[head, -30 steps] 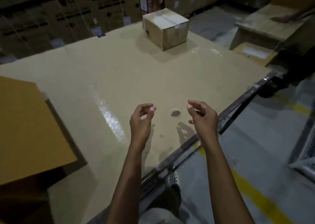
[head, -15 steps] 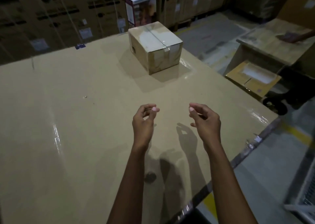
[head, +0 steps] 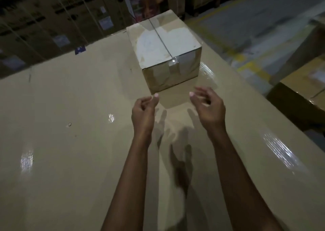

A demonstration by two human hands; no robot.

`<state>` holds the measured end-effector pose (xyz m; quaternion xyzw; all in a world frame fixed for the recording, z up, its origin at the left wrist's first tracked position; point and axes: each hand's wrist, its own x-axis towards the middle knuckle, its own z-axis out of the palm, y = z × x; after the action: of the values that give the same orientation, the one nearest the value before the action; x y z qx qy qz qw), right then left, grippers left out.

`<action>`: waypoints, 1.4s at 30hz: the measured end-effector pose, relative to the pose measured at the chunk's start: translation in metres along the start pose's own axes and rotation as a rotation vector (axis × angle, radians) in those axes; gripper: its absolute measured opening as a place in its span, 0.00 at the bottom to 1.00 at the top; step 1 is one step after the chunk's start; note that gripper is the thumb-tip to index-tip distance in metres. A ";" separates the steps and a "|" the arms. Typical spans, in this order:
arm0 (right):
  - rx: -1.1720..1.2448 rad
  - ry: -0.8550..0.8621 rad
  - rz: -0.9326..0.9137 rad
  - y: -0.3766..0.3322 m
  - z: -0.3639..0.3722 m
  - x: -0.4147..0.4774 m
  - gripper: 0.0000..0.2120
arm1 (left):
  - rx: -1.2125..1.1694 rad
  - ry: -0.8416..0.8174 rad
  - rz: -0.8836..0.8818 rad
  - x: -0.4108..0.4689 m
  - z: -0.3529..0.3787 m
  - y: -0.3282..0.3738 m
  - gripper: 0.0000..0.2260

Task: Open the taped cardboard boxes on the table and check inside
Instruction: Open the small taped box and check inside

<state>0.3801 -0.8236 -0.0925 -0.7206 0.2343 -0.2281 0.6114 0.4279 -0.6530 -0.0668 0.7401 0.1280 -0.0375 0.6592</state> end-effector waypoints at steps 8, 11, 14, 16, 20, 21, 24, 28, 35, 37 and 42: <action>-0.334 -0.220 -0.176 -0.006 0.031 0.159 0.34 | -0.067 -0.028 -0.109 0.096 0.046 0.020 0.36; -0.346 -0.279 -0.195 0.004 0.040 0.173 0.35 | -0.079 -0.068 -0.091 0.099 0.049 0.013 0.30; -0.363 -0.232 -0.249 0.013 0.038 0.161 0.33 | -0.107 -0.047 -0.078 0.087 0.047 0.005 0.26; -0.358 -0.212 -0.262 0.015 0.034 0.142 0.32 | -0.125 -0.018 -0.079 0.076 0.037 0.002 0.26; -0.371 -0.200 -0.270 0.014 0.022 0.088 0.29 | -0.141 0.008 -0.093 0.037 0.003 -0.011 0.26; -0.377 -0.202 -0.269 0.013 0.018 0.071 0.29 | -0.146 0.010 -0.096 0.023 -0.008 -0.016 0.26; -0.377 -0.216 -0.251 0.009 0.008 0.016 0.27 | -0.172 0.015 -0.089 -0.023 -0.044 -0.032 0.25; -0.401 -0.227 -0.235 0.006 0.001 -0.068 0.27 | -0.166 0.007 -0.087 -0.086 -0.098 -0.053 0.26; -0.400 -0.175 -0.246 0.000 0.004 -0.200 0.26 | -0.165 0.004 -0.059 -0.166 -0.187 -0.082 0.26; -0.426 -0.170 -0.263 0.000 0.004 -0.234 0.26 | -0.161 0.005 -0.054 -0.187 -0.211 -0.094 0.25; -0.503 -0.141 -0.306 0.000 -0.012 -0.310 0.28 | -0.177 -0.014 -0.074 -0.247 -0.257 -0.126 0.25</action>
<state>0.1291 -0.6416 -0.1036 -0.8903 0.1292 -0.2018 0.3872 0.1305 -0.4216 -0.1005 0.6735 0.1532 -0.0555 0.7210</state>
